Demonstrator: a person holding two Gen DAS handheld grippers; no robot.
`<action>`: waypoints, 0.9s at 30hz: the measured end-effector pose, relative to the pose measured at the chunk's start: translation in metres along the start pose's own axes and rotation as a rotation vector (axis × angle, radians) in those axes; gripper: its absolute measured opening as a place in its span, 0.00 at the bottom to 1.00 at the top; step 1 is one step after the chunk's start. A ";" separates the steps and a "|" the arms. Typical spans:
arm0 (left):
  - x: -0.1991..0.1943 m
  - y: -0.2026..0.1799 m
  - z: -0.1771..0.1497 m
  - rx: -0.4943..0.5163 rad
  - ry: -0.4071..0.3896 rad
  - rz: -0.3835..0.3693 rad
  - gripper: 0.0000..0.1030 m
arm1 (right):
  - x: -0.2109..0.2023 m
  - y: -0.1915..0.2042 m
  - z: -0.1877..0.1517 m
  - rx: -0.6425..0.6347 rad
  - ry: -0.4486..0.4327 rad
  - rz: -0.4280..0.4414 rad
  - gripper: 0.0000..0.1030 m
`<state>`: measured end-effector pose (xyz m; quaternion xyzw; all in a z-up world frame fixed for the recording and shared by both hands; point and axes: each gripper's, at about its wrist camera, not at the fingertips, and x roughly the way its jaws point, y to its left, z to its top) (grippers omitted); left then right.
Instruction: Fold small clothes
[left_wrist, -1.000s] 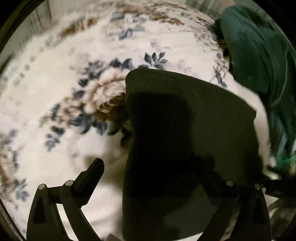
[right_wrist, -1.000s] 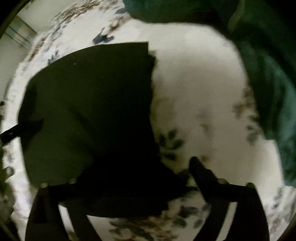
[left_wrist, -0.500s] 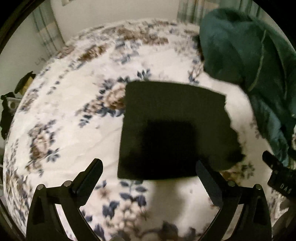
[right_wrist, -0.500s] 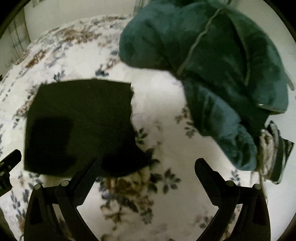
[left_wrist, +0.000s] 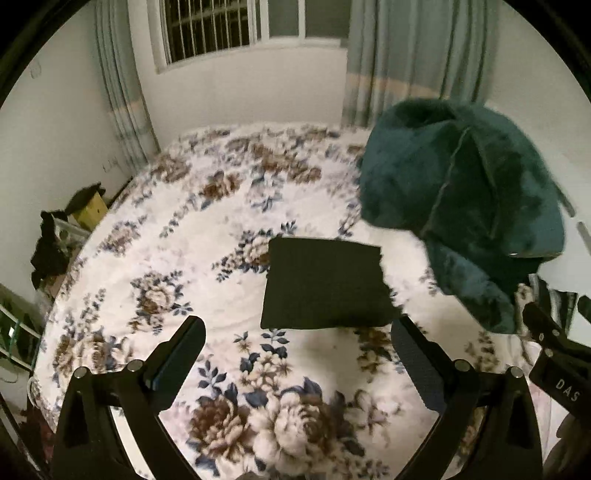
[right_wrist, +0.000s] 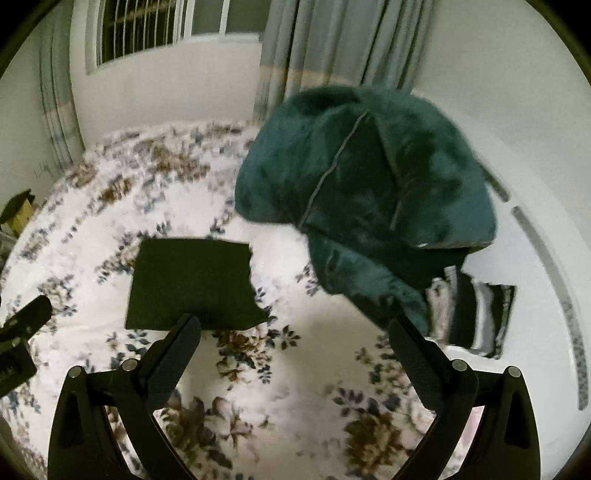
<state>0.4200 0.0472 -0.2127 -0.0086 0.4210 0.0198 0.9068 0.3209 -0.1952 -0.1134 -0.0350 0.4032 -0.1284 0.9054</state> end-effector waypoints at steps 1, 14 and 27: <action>-0.017 -0.001 -0.001 0.003 -0.010 -0.006 1.00 | -0.027 -0.007 0.000 0.002 -0.017 0.004 1.00; -0.198 -0.006 -0.028 -0.031 -0.140 -0.008 1.00 | -0.249 -0.055 -0.025 0.031 -0.188 0.077 1.00; -0.258 -0.004 -0.055 -0.050 -0.201 0.020 1.00 | -0.332 -0.078 -0.051 0.009 -0.270 0.116 1.00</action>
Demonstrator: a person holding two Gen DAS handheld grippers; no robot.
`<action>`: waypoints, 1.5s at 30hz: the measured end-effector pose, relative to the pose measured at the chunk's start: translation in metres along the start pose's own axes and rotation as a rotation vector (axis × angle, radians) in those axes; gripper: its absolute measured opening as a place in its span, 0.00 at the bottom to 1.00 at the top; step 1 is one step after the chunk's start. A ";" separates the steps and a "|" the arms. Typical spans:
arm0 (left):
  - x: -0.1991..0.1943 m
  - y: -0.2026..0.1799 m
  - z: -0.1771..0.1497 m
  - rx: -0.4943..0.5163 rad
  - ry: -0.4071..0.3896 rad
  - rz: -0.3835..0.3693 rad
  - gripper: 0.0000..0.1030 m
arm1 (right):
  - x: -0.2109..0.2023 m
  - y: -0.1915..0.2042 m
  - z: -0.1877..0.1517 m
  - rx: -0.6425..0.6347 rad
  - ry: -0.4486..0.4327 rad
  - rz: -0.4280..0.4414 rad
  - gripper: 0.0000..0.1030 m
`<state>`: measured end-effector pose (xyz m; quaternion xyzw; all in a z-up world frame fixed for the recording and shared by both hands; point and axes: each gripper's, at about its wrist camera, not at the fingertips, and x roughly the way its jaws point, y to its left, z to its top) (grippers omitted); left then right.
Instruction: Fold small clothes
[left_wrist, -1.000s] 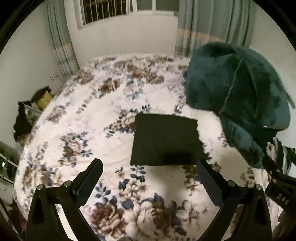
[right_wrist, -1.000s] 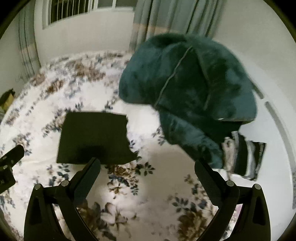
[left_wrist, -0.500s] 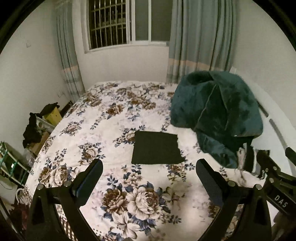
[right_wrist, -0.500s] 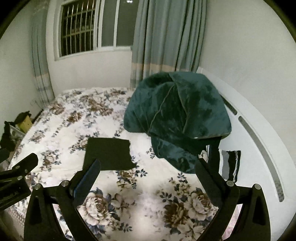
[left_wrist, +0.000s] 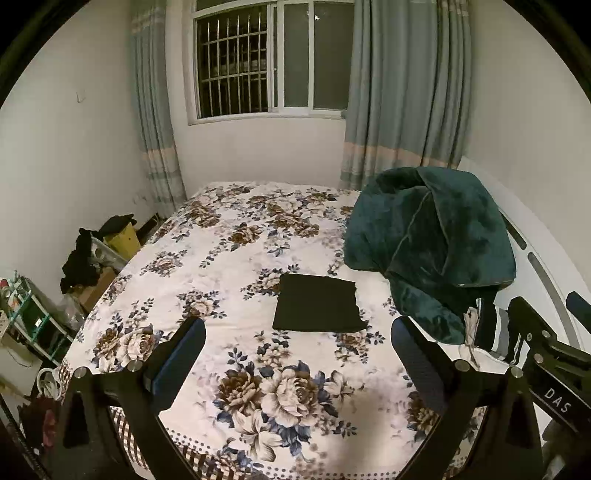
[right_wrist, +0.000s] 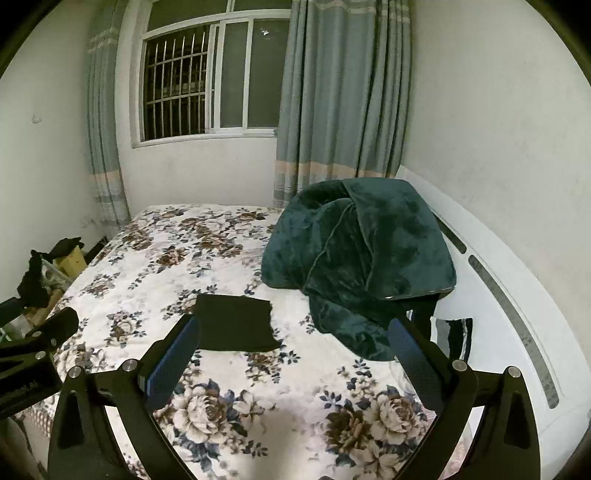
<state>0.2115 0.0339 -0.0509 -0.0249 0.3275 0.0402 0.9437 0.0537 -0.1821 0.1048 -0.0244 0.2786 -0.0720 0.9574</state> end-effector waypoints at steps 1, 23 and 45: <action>-0.004 -0.002 -0.001 0.001 -0.002 0.001 1.00 | -0.002 0.000 0.000 -0.004 -0.001 0.005 1.00; -0.018 0.001 0.000 -0.004 -0.025 0.034 1.00 | 0.009 0.000 0.008 -0.016 -0.005 0.033 1.00; -0.020 0.006 -0.008 -0.016 -0.017 0.057 1.00 | 0.002 0.015 0.003 -0.027 0.003 0.049 1.00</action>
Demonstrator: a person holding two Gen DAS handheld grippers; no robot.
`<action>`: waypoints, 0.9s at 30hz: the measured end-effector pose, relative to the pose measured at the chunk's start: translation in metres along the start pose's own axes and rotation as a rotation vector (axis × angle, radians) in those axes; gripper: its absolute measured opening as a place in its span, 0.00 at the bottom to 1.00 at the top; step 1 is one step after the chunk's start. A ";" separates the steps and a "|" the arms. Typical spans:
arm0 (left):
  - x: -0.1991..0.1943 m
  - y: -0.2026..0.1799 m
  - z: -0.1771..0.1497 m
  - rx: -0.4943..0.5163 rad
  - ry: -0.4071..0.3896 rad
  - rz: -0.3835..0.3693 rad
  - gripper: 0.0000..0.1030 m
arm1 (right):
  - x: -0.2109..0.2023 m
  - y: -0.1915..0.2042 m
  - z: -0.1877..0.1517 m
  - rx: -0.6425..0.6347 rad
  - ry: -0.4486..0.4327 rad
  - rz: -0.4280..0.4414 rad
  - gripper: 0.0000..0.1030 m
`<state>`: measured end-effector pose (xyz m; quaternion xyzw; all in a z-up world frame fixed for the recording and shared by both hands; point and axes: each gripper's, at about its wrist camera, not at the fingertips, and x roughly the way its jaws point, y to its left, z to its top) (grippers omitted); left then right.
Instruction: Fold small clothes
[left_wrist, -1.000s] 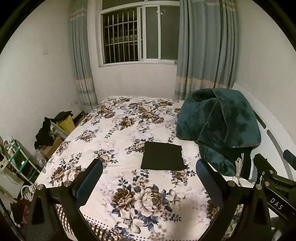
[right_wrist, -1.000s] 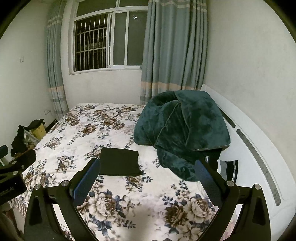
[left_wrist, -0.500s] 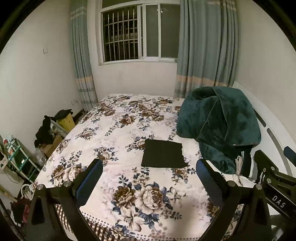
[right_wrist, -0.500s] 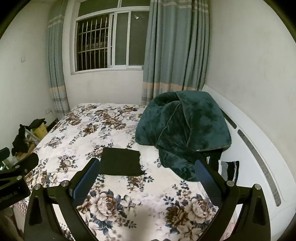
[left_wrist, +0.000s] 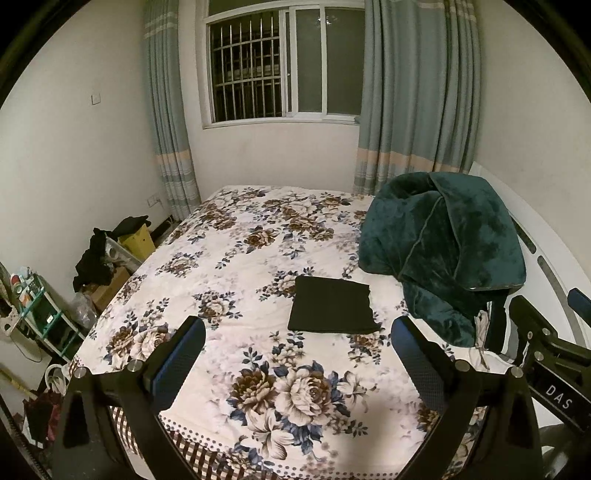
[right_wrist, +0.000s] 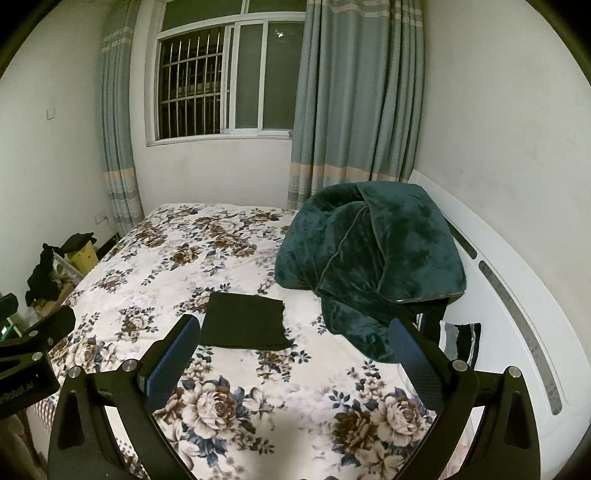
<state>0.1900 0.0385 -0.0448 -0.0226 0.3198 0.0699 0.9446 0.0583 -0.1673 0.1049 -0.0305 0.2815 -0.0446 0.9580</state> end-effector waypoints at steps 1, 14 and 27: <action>0.000 0.000 0.000 0.000 -0.001 -0.001 1.00 | 0.000 0.001 0.000 0.000 0.001 0.000 1.00; 0.000 0.001 0.002 -0.001 -0.002 -0.006 1.00 | 0.003 -0.001 0.003 -0.005 0.003 0.007 1.00; 0.001 0.003 0.003 0.001 -0.003 -0.004 1.00 | 0.005 -0.001 0.008 -0.006 -0.003 0.012 1.00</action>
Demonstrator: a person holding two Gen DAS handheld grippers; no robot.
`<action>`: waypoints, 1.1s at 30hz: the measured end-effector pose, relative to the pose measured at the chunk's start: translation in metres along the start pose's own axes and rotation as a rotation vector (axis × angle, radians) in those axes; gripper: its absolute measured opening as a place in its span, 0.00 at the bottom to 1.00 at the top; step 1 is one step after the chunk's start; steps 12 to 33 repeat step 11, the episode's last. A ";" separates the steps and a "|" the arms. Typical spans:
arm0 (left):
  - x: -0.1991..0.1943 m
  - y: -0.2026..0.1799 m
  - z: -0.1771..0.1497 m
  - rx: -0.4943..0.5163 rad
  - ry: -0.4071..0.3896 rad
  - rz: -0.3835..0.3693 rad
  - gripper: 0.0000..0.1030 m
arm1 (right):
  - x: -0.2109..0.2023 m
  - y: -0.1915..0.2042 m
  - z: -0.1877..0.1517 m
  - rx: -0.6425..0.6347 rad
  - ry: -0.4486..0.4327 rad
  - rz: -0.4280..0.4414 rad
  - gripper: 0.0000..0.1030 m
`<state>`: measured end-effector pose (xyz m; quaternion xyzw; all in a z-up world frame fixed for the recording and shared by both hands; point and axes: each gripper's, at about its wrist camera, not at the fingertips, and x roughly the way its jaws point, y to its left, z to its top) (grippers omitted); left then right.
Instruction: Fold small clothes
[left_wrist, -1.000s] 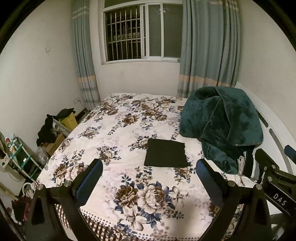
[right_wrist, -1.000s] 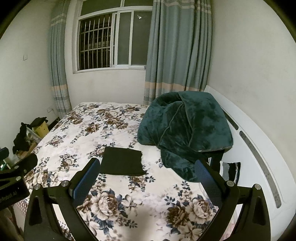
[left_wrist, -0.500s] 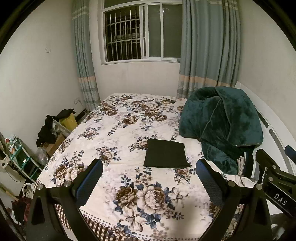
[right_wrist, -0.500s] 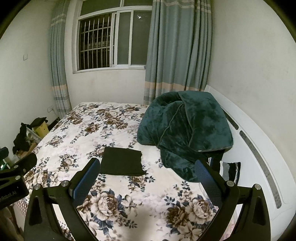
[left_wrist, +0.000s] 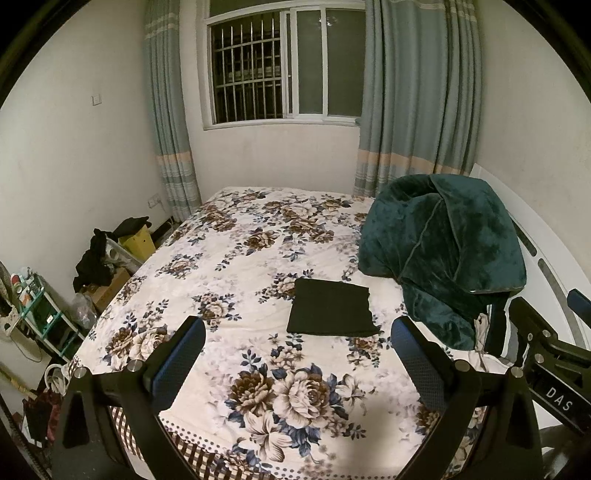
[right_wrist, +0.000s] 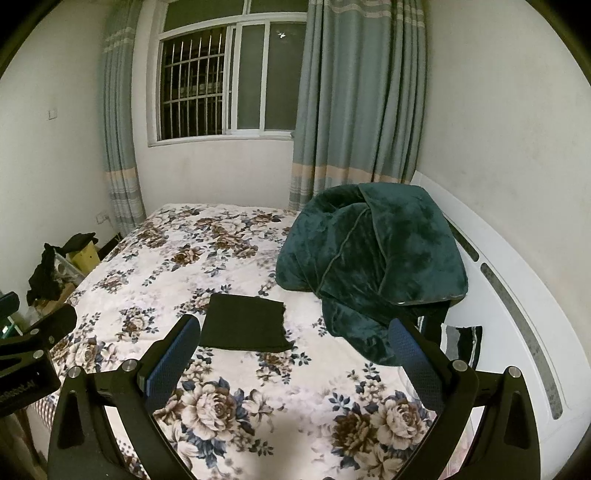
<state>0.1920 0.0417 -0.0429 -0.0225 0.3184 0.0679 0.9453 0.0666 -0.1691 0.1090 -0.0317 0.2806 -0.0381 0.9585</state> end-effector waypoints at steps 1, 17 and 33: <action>-0.001 0.000 0.000 -0.001 -0.001 0.001 1.00 | 0.001 0.001 0.001 -0.002 0.000 0.001 1.00; -0.001 0.001 0.002 -0.001 -0.007 0.000 1.00 | -0.001 0.001 -0.001 0.002 0.000 -0.002 1.00; -0.001 0.001 0.002 -0.001 -0.007 0.000 1.00 | -0.001 0.001 -0.001 0.002 0.000 -0.002 1.00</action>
